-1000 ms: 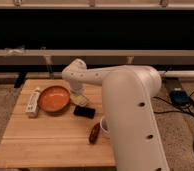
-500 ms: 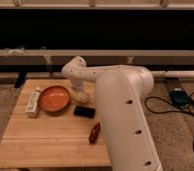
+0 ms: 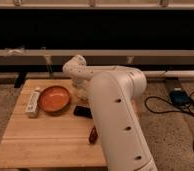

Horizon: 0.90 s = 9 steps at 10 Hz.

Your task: Wipe the white sponge on the table

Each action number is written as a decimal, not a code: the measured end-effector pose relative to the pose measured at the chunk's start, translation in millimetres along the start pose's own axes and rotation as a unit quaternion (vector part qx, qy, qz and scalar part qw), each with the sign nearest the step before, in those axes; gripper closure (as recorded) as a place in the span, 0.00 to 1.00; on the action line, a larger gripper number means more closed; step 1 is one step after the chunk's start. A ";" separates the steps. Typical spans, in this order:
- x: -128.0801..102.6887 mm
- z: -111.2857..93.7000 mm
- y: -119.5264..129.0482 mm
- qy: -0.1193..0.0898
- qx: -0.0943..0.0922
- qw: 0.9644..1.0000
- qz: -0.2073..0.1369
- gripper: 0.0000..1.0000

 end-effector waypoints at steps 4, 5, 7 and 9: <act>15.9 14.4 -14.9 0.015 0.000 1.000 0.027 1.00; 20.9 16.5 -16.3 0.017 -0.003 0.999 0.034 1.00; 37.5 19.5 -25.2 0.023 -0.002 0.998 0.052 1.00; 56.1 22.6 -30.7 0.028 -0.004 0.997 0.069 1.00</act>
